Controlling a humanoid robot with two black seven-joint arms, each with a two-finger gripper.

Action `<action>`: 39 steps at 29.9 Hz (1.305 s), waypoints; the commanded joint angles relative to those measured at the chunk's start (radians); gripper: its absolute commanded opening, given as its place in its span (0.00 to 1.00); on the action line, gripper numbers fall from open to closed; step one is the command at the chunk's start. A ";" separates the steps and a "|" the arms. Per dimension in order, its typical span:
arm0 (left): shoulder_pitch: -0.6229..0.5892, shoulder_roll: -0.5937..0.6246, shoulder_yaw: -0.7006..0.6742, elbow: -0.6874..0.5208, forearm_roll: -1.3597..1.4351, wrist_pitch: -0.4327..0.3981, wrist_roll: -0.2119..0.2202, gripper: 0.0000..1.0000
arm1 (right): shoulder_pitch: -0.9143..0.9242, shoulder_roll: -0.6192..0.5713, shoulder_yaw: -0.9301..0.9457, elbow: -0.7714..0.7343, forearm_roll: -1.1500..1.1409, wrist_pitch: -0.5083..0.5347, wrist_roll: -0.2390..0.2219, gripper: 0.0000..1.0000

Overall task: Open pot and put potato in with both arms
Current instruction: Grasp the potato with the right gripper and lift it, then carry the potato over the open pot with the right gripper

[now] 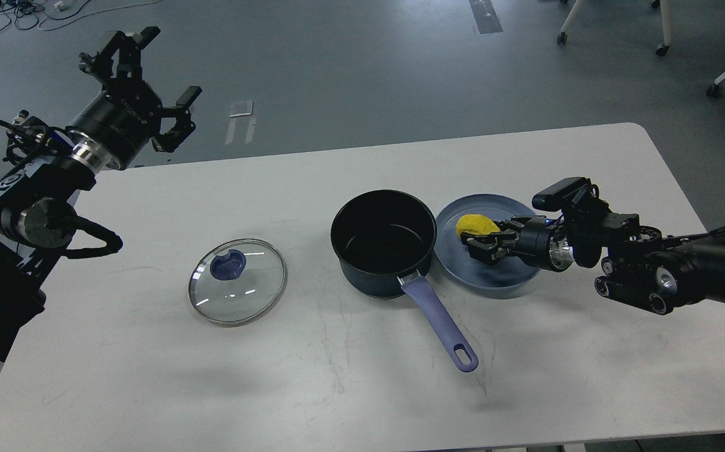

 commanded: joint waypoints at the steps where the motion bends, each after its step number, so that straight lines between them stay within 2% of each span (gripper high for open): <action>1: 0.000 0.000 0.001 0.000 0.000 0.000 0.000 0.98 | 0.027 0.000 0.004 0.004 0.002 -0.019 0.000 0.31; 12: -0.005 -0.002 -0.001 0.000 0.000 0.000 0.001 0.98 | 0.259 -0.037 -0.004 0.006 0.000 -0.125 0.000 0.30; 19: -0.009 -0.003 0.001 0.000 0.003 0.002 0.003 0.98 | 0.383 0.032 -0.003 0.015 0.002 -0.133 0.002 0.24; 29: -0.011 -0.008 0.001 0.000 0.006 0.005 0.003 0.98 | 0.337 0.167 -0.110 0.018 0.002 -0.130 0.006 0.24; 39: -0.011 -0.002 0.001 0.000 0.005 0.000 0.001 0.98 | 0.319 0.210 -0.124 0.020 0.002 -0.127 0.006 0.25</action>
